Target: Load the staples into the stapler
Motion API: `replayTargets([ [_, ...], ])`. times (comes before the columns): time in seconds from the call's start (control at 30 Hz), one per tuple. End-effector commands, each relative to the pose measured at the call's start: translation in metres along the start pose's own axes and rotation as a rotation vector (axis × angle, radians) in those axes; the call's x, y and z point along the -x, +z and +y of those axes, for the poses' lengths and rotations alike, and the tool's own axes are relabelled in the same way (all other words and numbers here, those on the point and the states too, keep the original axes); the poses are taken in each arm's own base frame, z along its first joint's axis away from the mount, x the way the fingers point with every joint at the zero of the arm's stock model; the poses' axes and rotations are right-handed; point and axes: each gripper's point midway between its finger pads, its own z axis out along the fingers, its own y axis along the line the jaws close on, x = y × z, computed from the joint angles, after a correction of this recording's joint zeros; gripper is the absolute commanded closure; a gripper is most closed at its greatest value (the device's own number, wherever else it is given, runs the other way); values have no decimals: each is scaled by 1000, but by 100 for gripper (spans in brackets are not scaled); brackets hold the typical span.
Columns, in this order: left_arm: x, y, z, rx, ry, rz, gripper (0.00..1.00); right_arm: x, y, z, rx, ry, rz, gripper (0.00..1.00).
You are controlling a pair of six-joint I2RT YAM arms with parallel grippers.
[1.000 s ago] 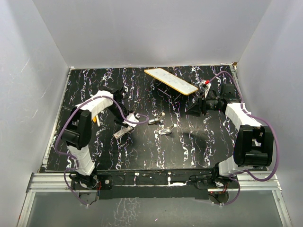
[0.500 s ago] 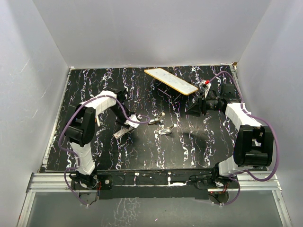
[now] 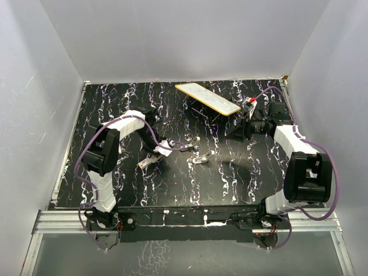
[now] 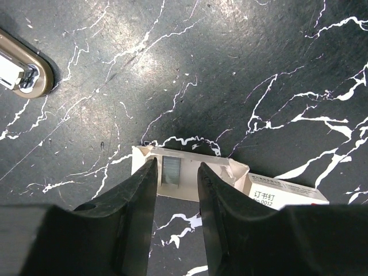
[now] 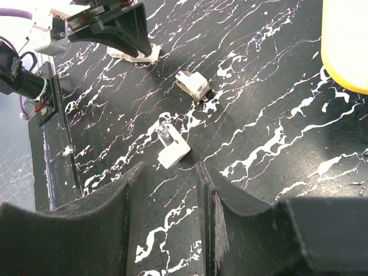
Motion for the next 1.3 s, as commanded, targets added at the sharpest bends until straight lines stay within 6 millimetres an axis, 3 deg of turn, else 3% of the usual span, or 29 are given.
replayTargets([
  [0.0, 11, -7, 5, 7, 35, -24, 68, 10, -3, 2, 7, -60, -27, 58],
  [0.77, -1, 3, 1, -51, -16, 33, 69, 11, -4, 1, 2, -61, -28, 58],
  [1.1, -4, 5, 5, -53, -45, 65, 79, 10, -4, 1, 2, -58, -27, 58],
  [1.27, -6, -2, 11, -28, -49, 88, 79, 10, -4, 2, 4, -59, -29, 58],
])
